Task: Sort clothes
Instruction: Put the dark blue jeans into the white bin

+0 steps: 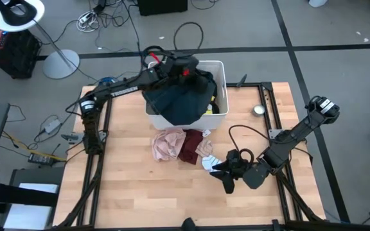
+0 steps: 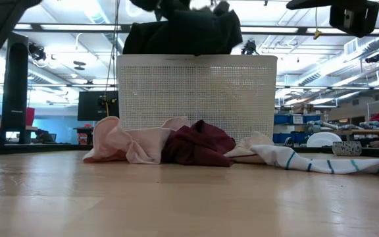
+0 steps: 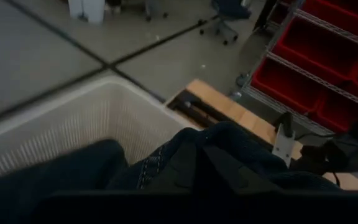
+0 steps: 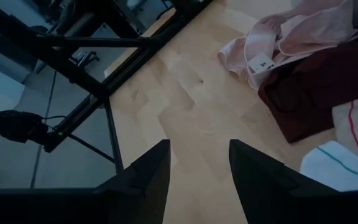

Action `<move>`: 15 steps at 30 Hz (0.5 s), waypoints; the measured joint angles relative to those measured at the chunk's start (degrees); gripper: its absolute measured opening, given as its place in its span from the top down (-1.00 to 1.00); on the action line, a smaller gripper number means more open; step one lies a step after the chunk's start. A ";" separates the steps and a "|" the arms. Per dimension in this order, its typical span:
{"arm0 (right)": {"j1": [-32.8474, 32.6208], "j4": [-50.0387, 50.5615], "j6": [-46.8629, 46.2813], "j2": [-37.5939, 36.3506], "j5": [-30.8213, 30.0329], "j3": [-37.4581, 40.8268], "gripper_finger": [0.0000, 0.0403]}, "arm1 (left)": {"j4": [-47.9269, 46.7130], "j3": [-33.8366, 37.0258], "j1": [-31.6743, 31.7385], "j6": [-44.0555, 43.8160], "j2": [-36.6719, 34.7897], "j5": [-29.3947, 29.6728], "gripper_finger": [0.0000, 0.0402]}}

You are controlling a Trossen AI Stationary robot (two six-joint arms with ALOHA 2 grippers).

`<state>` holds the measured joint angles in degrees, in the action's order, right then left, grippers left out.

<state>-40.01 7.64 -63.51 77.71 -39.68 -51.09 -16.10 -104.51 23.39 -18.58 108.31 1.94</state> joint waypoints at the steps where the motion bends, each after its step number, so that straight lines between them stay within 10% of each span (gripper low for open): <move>1: -0.10 0.02 -0.04 0.00 0.00 0.00 0.18 | -0.06 0.00 0.27 -1.22 0.69 -0.40 0.87; 15: -0.17 0.01 0.13 0.00 0.00 0.00 0.18 | -2.98 -2.94 1.67 -3.32 2.05 -14.59 0.40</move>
<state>-40.18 7.65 -63.37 77.71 -39.68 -51.09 -19.08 -107.45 25.06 -21.89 110.36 -12.65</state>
